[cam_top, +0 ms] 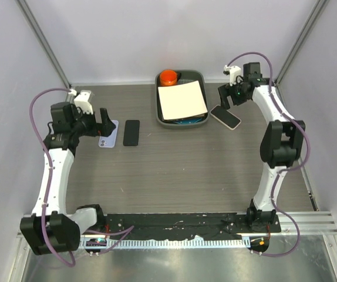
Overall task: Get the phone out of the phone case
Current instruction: Move the phone to the center of the board.
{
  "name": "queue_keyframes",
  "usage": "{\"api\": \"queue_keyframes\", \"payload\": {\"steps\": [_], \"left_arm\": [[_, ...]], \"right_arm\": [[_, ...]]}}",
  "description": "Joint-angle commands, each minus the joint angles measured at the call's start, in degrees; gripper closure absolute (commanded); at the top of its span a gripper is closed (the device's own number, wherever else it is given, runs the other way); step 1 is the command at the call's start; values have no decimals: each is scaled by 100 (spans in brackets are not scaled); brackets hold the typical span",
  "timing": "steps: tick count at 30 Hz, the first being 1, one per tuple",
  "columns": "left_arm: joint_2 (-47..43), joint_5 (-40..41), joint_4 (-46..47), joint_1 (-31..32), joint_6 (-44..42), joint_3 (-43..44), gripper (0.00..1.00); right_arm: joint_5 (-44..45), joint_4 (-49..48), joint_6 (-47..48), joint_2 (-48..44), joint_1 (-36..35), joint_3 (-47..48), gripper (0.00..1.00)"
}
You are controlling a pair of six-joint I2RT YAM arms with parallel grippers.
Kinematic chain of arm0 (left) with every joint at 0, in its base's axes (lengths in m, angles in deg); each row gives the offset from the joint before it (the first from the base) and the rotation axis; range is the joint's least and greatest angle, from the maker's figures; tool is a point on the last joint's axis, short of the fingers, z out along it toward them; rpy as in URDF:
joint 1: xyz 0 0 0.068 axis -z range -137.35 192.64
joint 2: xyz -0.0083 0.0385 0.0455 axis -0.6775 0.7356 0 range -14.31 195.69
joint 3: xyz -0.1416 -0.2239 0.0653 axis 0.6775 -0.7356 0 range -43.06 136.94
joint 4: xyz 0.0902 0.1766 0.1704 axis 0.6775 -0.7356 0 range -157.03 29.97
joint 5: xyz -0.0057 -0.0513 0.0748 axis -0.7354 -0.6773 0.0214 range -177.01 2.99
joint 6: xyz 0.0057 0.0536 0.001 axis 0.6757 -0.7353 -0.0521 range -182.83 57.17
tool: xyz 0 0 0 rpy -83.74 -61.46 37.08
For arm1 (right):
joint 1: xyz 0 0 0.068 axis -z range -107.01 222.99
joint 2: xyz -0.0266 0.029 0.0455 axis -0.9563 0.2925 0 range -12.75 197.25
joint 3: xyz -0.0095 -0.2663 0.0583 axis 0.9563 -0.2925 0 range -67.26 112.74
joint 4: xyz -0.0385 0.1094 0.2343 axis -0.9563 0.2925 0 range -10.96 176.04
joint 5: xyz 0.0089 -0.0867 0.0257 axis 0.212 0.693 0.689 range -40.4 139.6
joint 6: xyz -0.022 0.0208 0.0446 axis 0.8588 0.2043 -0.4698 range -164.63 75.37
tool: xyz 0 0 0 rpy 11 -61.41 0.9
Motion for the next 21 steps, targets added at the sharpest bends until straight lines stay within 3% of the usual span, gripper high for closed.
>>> {"api": "queue_keyframes", "payload": {"steps": [1, 4, 12, 21], "left_arm": [[-449, -391, -486, 4, -271, -313, 0], [-713, -426, -487, 4, -289, -480, 0], [-1127, -523, -302, 4, -122, -762, 0], [-1347, -470, -127, 4, -95, -990, 0]], "right_arm": [[609, 1728, 711, 1056, -33, 1501, 6], [933, 2336, 1027, 1533, -33, 2286, 6], [1629, 2714, 1835, 2378, -33, 2878, 4], [602, 2908, 2294, 2325, -33, 2667, 2]]}}
